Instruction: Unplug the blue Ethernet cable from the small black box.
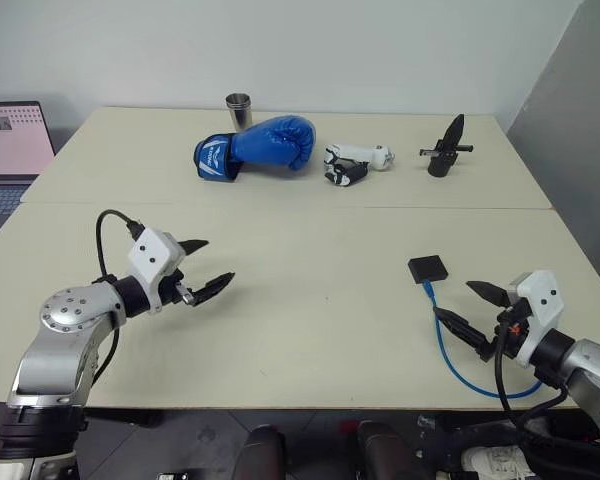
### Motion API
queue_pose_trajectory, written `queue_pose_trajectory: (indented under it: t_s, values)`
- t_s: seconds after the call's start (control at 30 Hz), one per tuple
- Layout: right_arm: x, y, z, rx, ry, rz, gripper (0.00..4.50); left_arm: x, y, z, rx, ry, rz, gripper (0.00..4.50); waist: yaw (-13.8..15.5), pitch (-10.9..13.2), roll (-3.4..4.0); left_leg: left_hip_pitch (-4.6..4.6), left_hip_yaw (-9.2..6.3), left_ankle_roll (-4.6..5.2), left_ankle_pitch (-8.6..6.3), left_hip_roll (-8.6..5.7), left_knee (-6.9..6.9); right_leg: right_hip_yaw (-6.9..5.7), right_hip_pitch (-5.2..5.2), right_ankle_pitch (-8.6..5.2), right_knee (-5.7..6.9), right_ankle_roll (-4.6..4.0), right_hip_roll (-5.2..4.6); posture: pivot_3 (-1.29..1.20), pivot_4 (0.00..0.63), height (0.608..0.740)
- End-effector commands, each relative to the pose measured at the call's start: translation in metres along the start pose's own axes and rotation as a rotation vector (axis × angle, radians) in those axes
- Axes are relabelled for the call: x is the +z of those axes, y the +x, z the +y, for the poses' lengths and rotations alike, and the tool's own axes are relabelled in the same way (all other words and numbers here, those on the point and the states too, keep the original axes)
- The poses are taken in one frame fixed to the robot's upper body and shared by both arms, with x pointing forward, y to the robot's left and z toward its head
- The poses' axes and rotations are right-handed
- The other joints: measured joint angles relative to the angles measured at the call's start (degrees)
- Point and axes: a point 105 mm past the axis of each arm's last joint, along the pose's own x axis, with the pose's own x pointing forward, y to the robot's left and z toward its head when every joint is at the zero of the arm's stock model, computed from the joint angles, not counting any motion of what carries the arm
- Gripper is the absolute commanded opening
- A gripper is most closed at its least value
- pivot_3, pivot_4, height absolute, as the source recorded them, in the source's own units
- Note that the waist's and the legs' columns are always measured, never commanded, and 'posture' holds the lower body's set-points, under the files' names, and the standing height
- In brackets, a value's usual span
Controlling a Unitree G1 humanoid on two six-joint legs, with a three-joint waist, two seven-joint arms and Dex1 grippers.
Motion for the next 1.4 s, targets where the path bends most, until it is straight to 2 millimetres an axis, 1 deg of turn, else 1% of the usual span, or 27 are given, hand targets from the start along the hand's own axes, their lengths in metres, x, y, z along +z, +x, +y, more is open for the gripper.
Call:
queue_pose_trajectory:
  t_s: [0.03, 0.4, 0.6, 0.73, 0.8, 0.87, 0.97, 1.0, 1.1, 1.2, 1.3, 1.4]
  values:
    - [0.012, -0.005, -0.002, -0.002, -0.039, -0.029, 4.47, 0.015, -0.002, -0.002, -0.017, 0.046, -0.037, 4.30, 0.0, 0.0, 0.00, 0.00, 0.00, 0.00, 0.00, 0.00, 0.00, 0.00, 0.00, 0.00, 0.00, 0.00, 0.00, 0.00, 0.150, 0.740]
    - [-0.004, -0.006, -0.001, 0.002, -0.042, 0.043, 4.47, 0.015, -0.004, -0.018, -0.116, 0.019, -0.028, 4.30, 0.0, 0.0, 0.00, 0.01, 0.01, 0.00, 0.00, 0.00, 0.00, 0.02, -0.01, 0.00, 0.00, 0.00, 0.00, 0.00, 0.150, 0.740]
    - [-0.010, -0.007, 0.000, -0.009, -0.039, 0.062, 4.47, 0.016, -0.007, -0.018, -0.155, 0.010, -0.028, 4.30, 0.0, 0.0, 0.00, 0.01, 0.01, 0.00, 0.00, 0.00, 0.00, 0.02, -0.01, 0.00, -0.01, 0.00, 0.00, 0.00, 0.150, 0.740]
    - [-0.014, -0.008, -0.005, -0.038, -0.038, 0.084, 4.47, 0.016, -0.007, -0.020, -0.171, 0.003, -0.029, 4.30, 0.0, 0.0, 0.00, 0.00, 0.01, 0.00, 0.00, 0.00, 0.00, 0.02, -0.01, 0.00, 0.00, 0.00, 0.00, 0.00, 0.150, 0.740]
    - [-0.015, -0.007, -0.003, -0.032, -0.033, 0.085, 4.47, 0.015, -0.007, -0.024, -0.211, 0.006, -0.019, 4.30, 0.0, 0.0, 0.00, 0.01, 0.01, 0.00, 0.00, 0.00, 0.00, 0.02, -0.01, -0.01, 0.00, 0.00, 0.00, 0.00, 0.150, 0.740]
    - [-0.016, -0.004, -0.001, -0.039, -0.028, 0.082, 4.47, 0.016, -0.006, -0.032, -0.270, 0.011, -0.012, 4.30, 0.0, 0.0, 0.00, 0.00, 0.01, 0.00, 0.00, 0.00, 0.00, 0.01, -0.01, -0.01, 0.00, 0.00, 0.00, 0.00, 0.150, 0.740]
    - [-0.014, 0.003, -0.004, -0.111, -0.026, 0.054, 4.47, 0.013, -0.006, -0.043, -0.326, 0.053, 0.025, 4.30, 0.0, 0.0, 0.00, 0.01, 0.01, 0.00, 0.00, 0.00, 0.00, 0.02, -0.01, -0.01, -0.01, 0.00, 0.01, 0.00, 0.150, 0.740]
    - [-0.016, 0.005, -0.006, -0.136, -0.039, 0.064, 4.47, 0.014, -0.006, -0.047, -0.349, 0.050, 0.024, 4.30, 0.0, 0.0, 0.01, 0.01, 0.02, 0.00, 0.00, 0.00, 0.00, 0.04, -0.02, -0.01, 0.00, 0.00, 0.01, 0.00, 0.150, 0.740]
    - [-0.029, 0.015, 0.001, -0.166, -0.031, 0.103, 4.47, 0.025, -0.005, -0.060, -0.433, 0.027, -0.006, 4.30, 0.0, 0.0, 0.01, 0.00, 0.02, 0.00, 0.00, 0.00, 0.00, 0.05, -0.03, -0.01, 0.00, 0.00, 0.01, 0.00, 0.150, 0.740]
    - [-0.034, 0.022, 0.006, -0.180, -0.004, 0.111, 4.47, 0.031, -0.005, -0.066, -0.484, 0.018, -0.020, 4.30, 0.0, 0.0, 0.02, -0.02, 0.00, 0.00, 0.00, 0.01, 0.00, 0.06, -0.05, -0.01, 0.00, -0.01, 0.01, 0.00, 0.150, 0.740]
    - [-0.039, 0.038, 0.008, -0.219, 0.026, 0.115, 4.47, 0.037, -0.005, -0.073, -0.545, -0.004, -0.035, 4.30, -0.1, 0.0, 0.03, -0.01, 0.01, 0.00, 0.00, 0.02, 0.01, 0.05, -0.06, -0.01, 0.02, -0.01, 0.03, 0.00, 0.150, 0.740]
    - [-0.040, 0.053, 0.004, -0.259, 0.026, 0.105, 4.47, 0.036, -0.001, -0.073, -0.556, -0.003, -0.034, 4.30, -0.2, 0.0, 0.03, 0.00, 0.02, 0.00, 0.00, 0.02, 0.01, 0.06, -0.07, -0.01, 0.02, -0.01, 0.05, 0.00, 0.150, 0.740]
